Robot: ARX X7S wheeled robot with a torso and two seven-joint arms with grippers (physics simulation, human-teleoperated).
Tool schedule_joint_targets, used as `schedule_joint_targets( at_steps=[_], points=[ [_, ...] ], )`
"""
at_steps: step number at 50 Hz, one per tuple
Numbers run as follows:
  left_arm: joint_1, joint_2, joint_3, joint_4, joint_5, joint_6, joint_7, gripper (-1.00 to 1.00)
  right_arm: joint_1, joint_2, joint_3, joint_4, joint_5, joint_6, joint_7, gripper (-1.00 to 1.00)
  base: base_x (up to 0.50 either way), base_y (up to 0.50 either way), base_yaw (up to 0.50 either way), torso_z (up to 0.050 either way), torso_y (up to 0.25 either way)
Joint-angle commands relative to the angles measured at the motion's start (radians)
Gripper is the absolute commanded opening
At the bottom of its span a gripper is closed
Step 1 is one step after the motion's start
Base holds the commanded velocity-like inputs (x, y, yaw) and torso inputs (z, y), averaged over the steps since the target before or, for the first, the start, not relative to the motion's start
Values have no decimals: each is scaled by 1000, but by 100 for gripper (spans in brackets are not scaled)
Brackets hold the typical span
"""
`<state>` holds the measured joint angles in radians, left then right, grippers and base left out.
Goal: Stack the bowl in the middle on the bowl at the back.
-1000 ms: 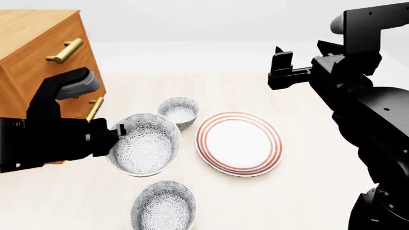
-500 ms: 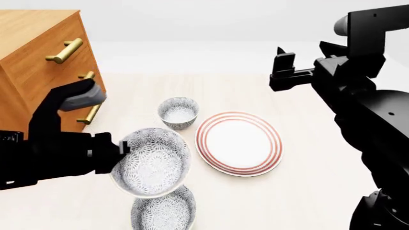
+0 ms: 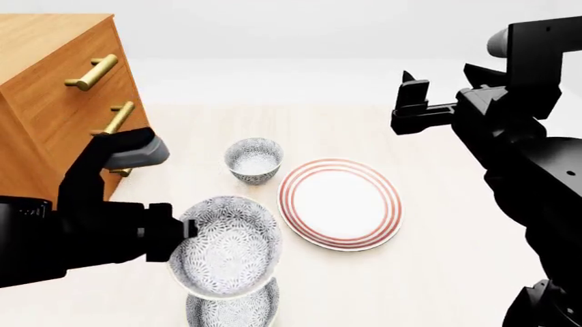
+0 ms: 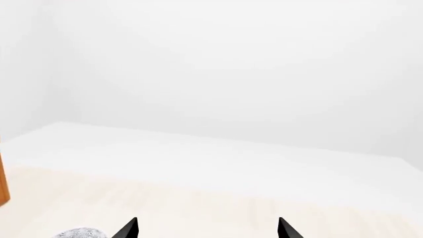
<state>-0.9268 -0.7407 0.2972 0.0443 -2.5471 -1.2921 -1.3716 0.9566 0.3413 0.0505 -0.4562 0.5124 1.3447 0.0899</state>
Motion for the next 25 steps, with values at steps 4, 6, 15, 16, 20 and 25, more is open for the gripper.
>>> schedule_joint_targets(
  at_steps=[4,6,15,16,20,25],
  points=[
    [22,13,6,1,59,-27,40,-100,-14,5,21,-27,14,20,14,100,0,0,0,0,0],
    [27,16,6,1,69,-29,46,-100,-15,7,27,-35,18,29,16,100,0,0,0,0,5],
    [51,23,13,-7,106,-41,68,-100,-22,10,39,-54,28,45,26,100,0,0,0,0,0],
    [54,22,14,-5,106,-40,69,-100,-22,10,40,-55,28,45,27,100,0,0,0,0,0],
    [62,19,17,-2,111,-40,75,-100,-25,10,43,-59,32,47,30,100,0,0,0,0,0],
    [73,17,20,4,119,-40,83,-100,-30,12,47,-66,36,51,33,100,0,0,0,0,0]
  ],
)
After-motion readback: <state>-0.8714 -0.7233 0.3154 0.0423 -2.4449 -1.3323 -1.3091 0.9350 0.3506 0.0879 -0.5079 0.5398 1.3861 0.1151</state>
